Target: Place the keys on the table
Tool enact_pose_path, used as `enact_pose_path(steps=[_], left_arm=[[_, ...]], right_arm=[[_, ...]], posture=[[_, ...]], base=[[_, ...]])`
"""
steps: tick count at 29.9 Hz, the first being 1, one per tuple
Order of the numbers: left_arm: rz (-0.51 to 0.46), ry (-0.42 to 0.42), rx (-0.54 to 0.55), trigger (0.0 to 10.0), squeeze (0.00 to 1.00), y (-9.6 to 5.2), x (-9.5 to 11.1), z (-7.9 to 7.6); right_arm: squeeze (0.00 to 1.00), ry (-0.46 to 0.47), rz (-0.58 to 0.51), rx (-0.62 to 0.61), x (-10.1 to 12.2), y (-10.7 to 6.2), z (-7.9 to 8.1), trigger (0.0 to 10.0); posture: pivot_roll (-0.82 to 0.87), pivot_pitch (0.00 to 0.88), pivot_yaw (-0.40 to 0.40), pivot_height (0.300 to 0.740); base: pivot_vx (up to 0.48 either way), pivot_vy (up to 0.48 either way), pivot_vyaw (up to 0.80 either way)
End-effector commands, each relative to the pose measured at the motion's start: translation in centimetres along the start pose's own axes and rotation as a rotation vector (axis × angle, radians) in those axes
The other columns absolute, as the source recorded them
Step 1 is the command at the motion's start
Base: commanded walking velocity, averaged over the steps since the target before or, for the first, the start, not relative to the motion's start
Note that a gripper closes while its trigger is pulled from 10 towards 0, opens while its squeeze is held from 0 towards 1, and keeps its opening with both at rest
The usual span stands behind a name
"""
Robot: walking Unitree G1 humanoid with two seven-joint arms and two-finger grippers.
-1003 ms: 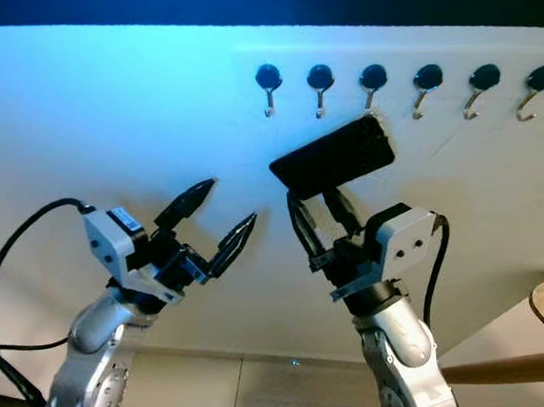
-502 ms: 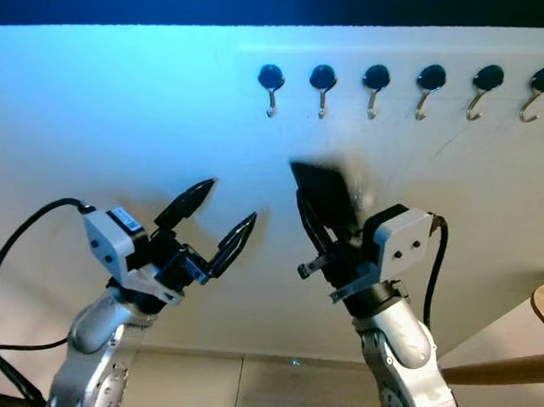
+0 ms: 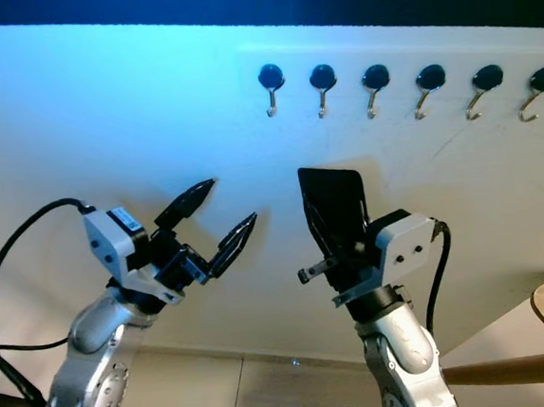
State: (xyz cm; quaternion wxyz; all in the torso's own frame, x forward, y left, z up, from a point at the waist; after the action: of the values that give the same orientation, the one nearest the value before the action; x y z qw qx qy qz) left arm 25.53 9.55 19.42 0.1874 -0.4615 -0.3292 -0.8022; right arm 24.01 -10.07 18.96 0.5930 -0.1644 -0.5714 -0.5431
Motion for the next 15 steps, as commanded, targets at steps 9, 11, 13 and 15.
enact_pose_path(steps=[9,11,13,15], left_arm=[[0.125,-0.009,0.040,10.0,0.00,-2.1,-3.0,0.0],[0.190,-0.019,0.072,10.0,0.00,-3.3,-4.6,0.3],[0.255,-0.011,0.093,10.0,0.00,-4.5,-6.1,0.4],[0.329,-0.016,0.119,10.0,0.00,-5.7,-7.8,0.4]], right_arm=[[0.00,-0.071,0.135,-0.149,-3.4,-4.0,-3.8,0.0],[0.00,-0.073,0.194,-0.186,-4.6,-5.2,-4.8,0.0],[0.00,-0.077,0.251,-0.230,-5.9,-6.5,-5.8,0.0],[0.00,-0.050,0.314,-0.300,-7.3,-7.8,-6.9,0.0]], posture=[[0.05,0.097,0.002,0.740],[0.05,0.096,0.002,0.740],[0.05,0.096,0.002,0.740],[0.04,0.090,-0.001,0.740]], base=[[0.000,0.000,0.00],[0.000,0.000,0.00],[0.000,0.000,0.00],[0.000,0.000,0.00]])
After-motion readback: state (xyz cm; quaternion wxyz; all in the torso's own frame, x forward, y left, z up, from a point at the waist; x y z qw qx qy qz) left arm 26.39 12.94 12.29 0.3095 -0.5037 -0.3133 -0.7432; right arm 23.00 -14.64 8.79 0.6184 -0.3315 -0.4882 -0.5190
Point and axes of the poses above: a point about 5 cm out from each wrist's last joint towards the gripper, its own y axis pointing out of the wrist towards the gripper, its own x axis along the axis of the wrist's last joint, z = x × y, the point moved 3 cm from there along y, pointing out of the wrist towards the gripper, and after that the axes turned 13 degrees about y, right-handed, at the moved point
